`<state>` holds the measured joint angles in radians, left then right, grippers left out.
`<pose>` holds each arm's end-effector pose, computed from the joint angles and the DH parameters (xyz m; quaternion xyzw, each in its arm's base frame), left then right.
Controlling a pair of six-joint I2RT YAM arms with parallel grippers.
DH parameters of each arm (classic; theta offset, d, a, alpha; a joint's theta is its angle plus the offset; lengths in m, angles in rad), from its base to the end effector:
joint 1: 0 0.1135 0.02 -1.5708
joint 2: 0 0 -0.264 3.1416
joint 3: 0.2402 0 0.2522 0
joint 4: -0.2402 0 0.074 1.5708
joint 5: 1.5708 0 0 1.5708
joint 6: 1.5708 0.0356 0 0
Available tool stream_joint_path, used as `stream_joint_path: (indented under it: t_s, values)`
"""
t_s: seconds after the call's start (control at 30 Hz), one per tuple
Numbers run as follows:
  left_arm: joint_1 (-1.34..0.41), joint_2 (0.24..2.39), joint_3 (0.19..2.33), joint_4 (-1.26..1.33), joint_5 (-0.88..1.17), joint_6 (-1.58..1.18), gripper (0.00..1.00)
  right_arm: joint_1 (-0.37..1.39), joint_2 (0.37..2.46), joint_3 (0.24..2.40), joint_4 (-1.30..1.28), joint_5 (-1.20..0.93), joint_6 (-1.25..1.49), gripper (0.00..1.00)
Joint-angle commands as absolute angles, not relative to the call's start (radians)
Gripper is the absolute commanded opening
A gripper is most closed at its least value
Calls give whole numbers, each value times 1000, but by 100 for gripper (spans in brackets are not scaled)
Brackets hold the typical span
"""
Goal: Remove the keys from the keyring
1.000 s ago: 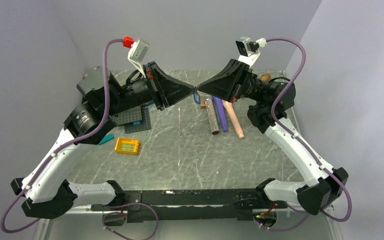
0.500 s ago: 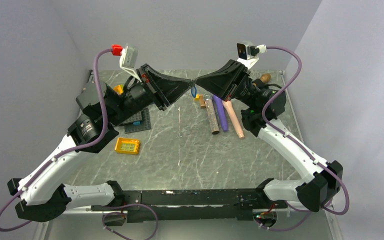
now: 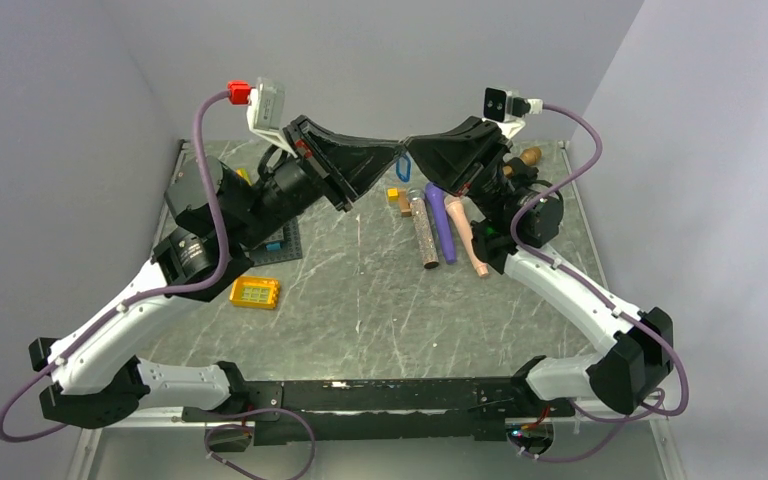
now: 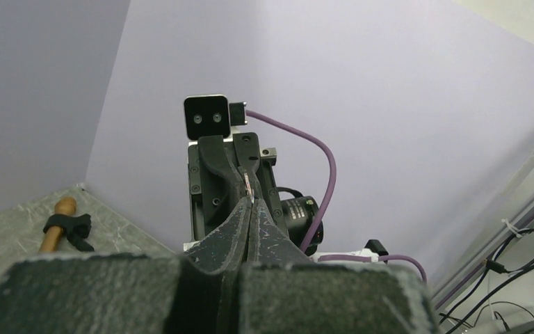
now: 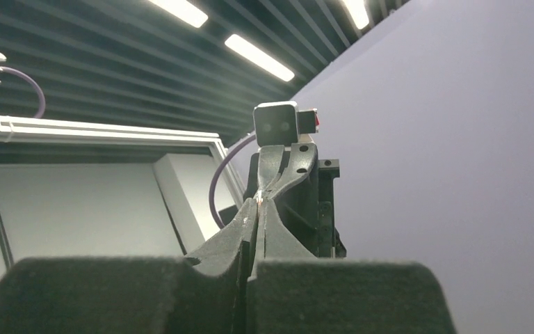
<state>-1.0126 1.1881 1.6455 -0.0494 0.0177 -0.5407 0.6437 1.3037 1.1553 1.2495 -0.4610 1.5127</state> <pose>0.1135 -0.1830 0.5639 0.1356 0.5322 -0.5892 0.5926 0.1900 0.1623 0.4857 -0.1062 0.2990 0.8594 0.4009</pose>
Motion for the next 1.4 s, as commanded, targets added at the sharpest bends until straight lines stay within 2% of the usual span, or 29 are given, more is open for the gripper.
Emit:
stream_joint_path:
  t_s: [0.0, 0.4, 0.43, 0.47, 0.57, 0.6, 0.67, 0.77, 0.83, 0.97, 1.1, 1.17, 1.23, 1.37]
  values:
    - [-1044, 1234, 1662, 5, 3, -483, 0, 675, 1319, 1172, 1334, -461, 1558, 0]
    - [-1109, 1204, 1581, 138, -131, -382, 0, 690, 1320, 1167, 1355, -391, 1556, 0]
    - [-1109, 1203, 1585, 126, -130, -381, 3, 690, 1320, 1165, 1356, -393, 1557, 0]
    - [-1109, 1198, 1592, 104, -131, -383, 13, 690, 1319, 1162, 1355, -397, 1559, 0]
    - [-1108, 1186, 1665, -70, -137, -368, 56, 687, 1296, 1144, 1315, -438, 1548, 0]
    - [-1108, 1177, 1691, -152, -137, -351, 66, 681, 1275, 1134, 1283, -457, 1533, 0]
    - [-1108, 1140, 1719, -253, -148, -324, 77, 669, 1229, 1105, 1191, -492, 1480, 0]
    - [-1105, 1068, 1719, -376, -170, -290, 84, 649, 1148, 1068, 1020, -551, 1382, 0]
    - [-1090, 1041, 1744, -475, -155, -280, 84, 634, 1105, 1074, 854, -610, 1296, 0]
    - [-1055, 1012, 1797, -640, -112, -287, 84, 622, 1053, 1213, 319, -715, 991, 0]
    - [-992, 1007, 1811, -717, 24, -318, 84, 622, 1081, 1338, -89, -770, 778, 0]
    - [-921, 1036, 1827, -760, 209, -347, 81, 622, 1124, 1387, -225, -822, 744, 0]
    - [-845, 1057, 1806, -770, 373, -385, 73, 626, 1153, 1412, -319, -863, 718, 0]
    - [-721, 1017, 1646, -613, 590, -501, 62, 628, 1116, 1359, -252, -896, 756, 0]
